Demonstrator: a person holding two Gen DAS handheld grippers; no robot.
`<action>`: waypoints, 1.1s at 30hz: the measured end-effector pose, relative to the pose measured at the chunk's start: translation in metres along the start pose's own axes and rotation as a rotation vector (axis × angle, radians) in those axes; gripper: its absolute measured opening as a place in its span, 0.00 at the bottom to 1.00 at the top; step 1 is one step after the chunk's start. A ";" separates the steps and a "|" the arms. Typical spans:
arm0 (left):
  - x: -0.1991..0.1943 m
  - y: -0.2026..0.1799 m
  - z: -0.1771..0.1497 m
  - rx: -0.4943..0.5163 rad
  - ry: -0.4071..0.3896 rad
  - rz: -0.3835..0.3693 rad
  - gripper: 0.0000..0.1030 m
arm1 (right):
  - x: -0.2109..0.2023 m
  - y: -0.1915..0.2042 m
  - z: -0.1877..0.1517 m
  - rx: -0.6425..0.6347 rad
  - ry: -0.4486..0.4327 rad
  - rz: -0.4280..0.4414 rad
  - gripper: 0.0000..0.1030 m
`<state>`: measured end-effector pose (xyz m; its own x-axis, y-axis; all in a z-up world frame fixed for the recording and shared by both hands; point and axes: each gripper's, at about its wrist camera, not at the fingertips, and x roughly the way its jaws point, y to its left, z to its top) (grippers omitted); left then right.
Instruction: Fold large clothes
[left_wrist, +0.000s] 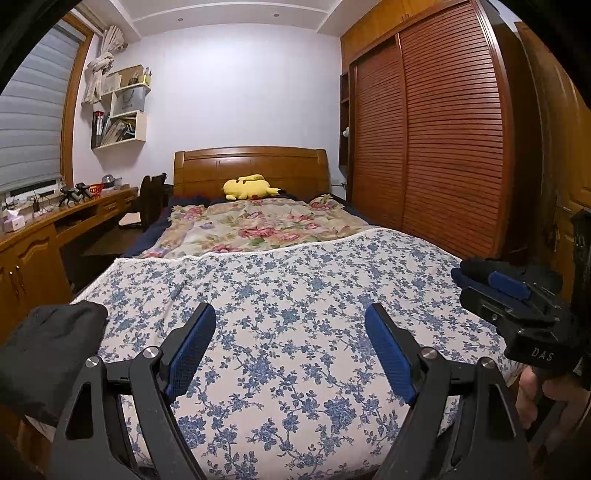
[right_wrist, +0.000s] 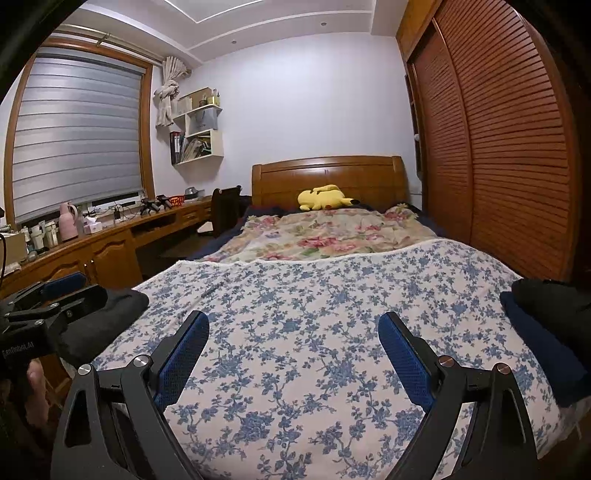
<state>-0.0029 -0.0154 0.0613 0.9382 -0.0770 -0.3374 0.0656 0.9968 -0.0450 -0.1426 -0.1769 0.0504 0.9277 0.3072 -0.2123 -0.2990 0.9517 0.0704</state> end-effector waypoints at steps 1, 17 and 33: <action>0.001 0.001 -0.001 -0.004 0.003 0.000 0.81 | 0.001 0.000 0.000 0.000 0.001 0.002 0.91; 0.005 0.000 -0.005 0.007 0.018 0.014 0.81 | 0.004 -0.013 -0.003 0.001 -0.003 0.011 0.91; 0.006 -0.001 -0.006 0.009 0.023 0.014 0.81 | 0.003 -0.017 -0.004 0.007 0.003 0.016 0.91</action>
<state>0.0009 -0.0170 0.0532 0.9312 -0.0629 -0.3591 0.0554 0.9980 -0.0313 -0.1362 -0.1920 0.0447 0.9222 0.3222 -0.2138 -0.3120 0.9466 0.0808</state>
